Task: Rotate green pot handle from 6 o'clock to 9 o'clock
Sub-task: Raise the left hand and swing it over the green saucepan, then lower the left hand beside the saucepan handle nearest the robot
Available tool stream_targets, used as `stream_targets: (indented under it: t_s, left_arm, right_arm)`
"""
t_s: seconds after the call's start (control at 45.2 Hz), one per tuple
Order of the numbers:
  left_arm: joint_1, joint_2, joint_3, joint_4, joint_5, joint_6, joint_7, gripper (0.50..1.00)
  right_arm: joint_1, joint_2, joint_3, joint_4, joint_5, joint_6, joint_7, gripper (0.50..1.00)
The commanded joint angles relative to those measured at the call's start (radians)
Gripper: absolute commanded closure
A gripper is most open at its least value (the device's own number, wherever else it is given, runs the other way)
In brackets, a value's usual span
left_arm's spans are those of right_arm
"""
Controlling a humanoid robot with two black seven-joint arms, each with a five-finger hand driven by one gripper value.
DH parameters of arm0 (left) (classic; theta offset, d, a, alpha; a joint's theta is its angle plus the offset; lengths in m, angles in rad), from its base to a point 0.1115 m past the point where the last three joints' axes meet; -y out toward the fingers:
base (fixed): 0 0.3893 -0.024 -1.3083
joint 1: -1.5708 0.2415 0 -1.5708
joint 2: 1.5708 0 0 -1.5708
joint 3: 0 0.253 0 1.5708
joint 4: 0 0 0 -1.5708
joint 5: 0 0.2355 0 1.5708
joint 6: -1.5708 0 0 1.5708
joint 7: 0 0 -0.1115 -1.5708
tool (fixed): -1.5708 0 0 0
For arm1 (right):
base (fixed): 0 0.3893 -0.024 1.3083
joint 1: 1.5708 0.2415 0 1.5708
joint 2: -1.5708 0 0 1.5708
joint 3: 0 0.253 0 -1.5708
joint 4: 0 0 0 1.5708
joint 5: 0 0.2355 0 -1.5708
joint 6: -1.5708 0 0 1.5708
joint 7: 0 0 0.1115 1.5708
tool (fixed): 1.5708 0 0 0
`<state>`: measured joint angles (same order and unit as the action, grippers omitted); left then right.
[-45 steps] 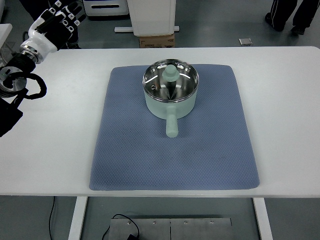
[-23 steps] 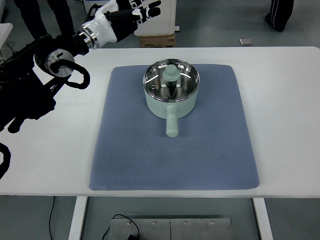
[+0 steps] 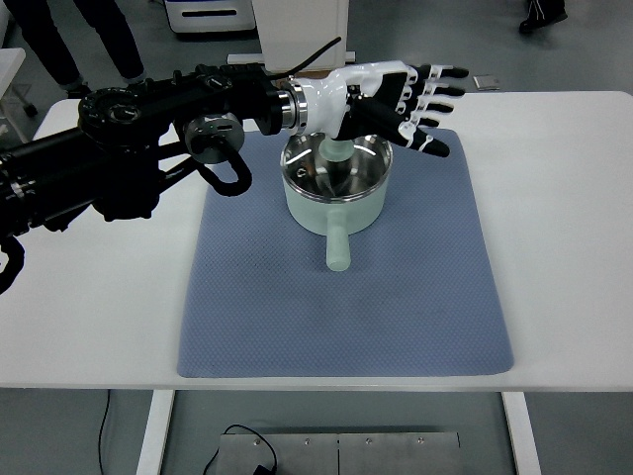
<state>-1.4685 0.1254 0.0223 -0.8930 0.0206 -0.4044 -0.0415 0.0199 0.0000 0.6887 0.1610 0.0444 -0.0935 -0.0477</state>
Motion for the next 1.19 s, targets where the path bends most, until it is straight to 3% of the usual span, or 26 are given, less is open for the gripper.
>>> stream_targets:
  t_s: [0.0, 0.133, 0.309, 0.486, 0.729, 1.171]
  left_arm:
    - [-0.029, 0.000, 0.044, -0.040, 0.001, -0.002, 0.000, 0.500]
    - [-0.096, 0.002, 0.162, -0.118, 0.001, -0.025, 0.003, 0.500]
    - [-0.147, 0.003, 0.252, -0.152, 0.013, -0.134, 0.015, 0.500]
    - [-0.173, 0.002, 0.346, -0.152, 0.025, -0.169, 0.015, 0.500]
    - [-0.176, 0.003, 0.390, -0.152, 0.075, -0.206, 0.015, 0.500]
    - [-0.211, 0.017, 0.455, -0.155, 0.150, -0.206, 0.015, 0.500]
  right_arm:
    - [0.000, 0.000, 0.000, 0.000, 0.000, 0.000, 0.000, 0.500]
    - [0.000, 0.000, 0.000, 0.000, 0.000, 0.000, 0.000, 0.500]
    - [0.000, 0.000, 0.000, 0.000, 0.000, 0.000, 0.000, 0.500]
    - [0.000, 0.000, 0.000, 0.000, 0.000, 0.000, 0.000, 0.500]
    - [0.000, 0.000, 0.000, 0.000, 0.000, 0.000, 0.000, 0.500]
    - [0.000, 0.000, 0.000, 0.000, 0.000, 0.000, 0.000, 0.500]
